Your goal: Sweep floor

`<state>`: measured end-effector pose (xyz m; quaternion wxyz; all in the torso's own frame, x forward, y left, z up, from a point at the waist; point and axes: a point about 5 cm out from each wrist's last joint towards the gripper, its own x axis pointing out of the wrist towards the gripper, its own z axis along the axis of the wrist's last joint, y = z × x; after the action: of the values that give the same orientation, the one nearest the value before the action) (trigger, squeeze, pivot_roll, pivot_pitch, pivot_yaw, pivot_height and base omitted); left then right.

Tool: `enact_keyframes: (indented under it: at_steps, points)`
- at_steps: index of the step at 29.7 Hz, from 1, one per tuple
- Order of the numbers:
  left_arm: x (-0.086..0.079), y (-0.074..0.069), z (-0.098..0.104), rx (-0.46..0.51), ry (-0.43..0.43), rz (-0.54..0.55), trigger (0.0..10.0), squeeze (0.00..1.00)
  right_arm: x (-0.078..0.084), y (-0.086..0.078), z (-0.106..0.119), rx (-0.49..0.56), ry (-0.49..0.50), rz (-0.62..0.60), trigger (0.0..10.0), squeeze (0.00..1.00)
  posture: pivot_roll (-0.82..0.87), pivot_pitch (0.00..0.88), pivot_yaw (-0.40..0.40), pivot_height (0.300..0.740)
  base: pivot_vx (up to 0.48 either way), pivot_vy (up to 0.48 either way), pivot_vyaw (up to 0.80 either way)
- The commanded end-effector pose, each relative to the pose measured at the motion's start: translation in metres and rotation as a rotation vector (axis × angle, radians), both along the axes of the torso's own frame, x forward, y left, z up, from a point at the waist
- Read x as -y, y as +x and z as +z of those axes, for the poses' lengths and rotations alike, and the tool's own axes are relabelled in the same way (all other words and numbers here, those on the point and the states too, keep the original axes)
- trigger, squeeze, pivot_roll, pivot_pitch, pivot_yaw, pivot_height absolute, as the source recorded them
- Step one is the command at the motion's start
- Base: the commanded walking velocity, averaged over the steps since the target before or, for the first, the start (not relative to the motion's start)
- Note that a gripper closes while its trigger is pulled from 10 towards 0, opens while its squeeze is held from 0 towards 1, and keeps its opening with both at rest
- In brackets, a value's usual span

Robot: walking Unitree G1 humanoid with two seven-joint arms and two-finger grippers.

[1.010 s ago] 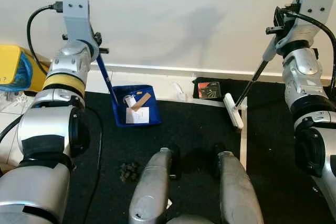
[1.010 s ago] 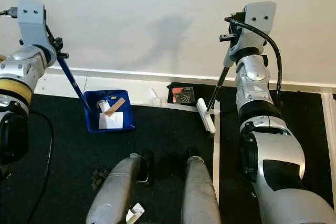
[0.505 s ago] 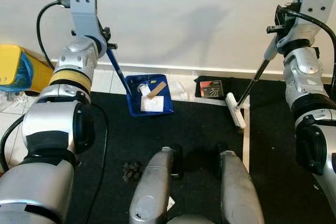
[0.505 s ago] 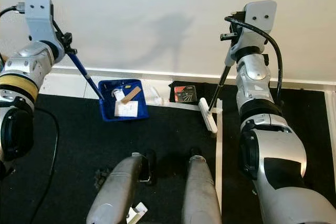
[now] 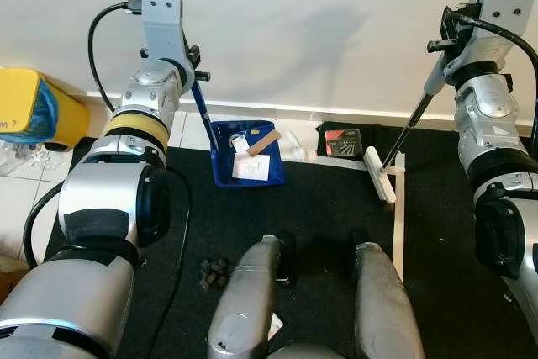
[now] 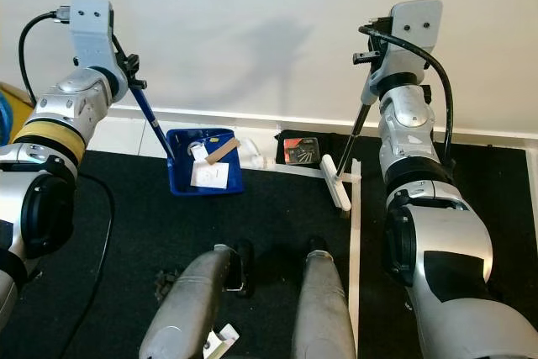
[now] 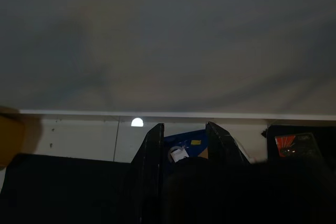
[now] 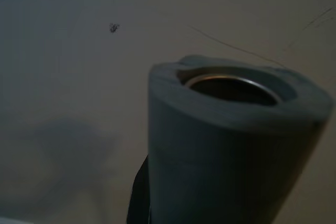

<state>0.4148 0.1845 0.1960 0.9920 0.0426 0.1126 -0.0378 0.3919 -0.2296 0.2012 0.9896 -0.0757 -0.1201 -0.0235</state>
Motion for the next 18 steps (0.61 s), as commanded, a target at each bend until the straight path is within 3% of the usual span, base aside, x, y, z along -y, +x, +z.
enact_keyframes:
  at_steps: [1, 10, 18]
  points:
    - [0.017, -0.001, -0.011, -0.053, -0.065, -0.047, 10.0, 0.00, 0.003, 0.000, 0.004, 0.011, -0.037, -0.013, 10.0, 0.00, 0.04, 0.340, 0.130, 0.740, 0.000, 0.000, 0.00]
    - [0.038, 0.000, -0.011, -0.067, -0.067, -0.092, 10.0, 0.00, 0.002, 0.003, 0.004, -0.026, -0.047, -0.038, 10.0, 0.00, 0.05, 0.339, 0.132, 0.740, 0.000, 0.000, 0.00]
    - [0.056, -0.002, -0.016, -0.095, -0.059, -0.145, 10.0, 0.00, -0.020, 0.010, 0.001, -0.074, 0.011, 0.048, 10.0, 0.00, 0.06, 0.332, 0.127, 0.740, 0.000, 0.000, 0.00]
